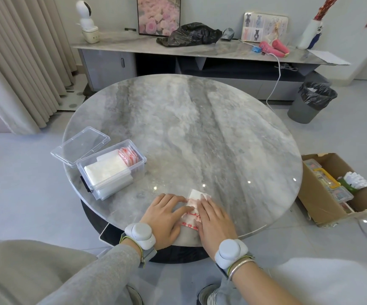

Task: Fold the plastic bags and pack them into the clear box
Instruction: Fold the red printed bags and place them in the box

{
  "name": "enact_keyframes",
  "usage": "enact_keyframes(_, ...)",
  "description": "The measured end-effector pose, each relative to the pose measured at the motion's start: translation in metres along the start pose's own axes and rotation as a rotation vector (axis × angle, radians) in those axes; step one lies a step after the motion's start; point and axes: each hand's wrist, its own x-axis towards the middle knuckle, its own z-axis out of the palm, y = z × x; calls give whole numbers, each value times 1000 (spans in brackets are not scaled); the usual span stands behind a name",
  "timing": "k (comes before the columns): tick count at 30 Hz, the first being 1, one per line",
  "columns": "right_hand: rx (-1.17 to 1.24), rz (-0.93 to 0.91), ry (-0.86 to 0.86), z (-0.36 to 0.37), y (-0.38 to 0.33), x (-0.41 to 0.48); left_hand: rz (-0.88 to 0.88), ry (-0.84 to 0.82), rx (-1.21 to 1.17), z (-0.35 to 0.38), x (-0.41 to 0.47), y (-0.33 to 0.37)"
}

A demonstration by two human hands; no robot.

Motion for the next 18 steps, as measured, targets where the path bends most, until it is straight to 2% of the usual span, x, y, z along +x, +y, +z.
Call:
enact_keyframes(9, -3, -10, -90, 7, 3, -6, 50, -10, -16, -3, -6, -1)
enact_keyframes(15, -25, -158, -155, 6, 7, -11, 151, 42, 38, -12, -13, -9)
enact_keyframes(18, -45, -229, -108, 8, 9, -15, 191, 39, 71, -14, -18, -9)
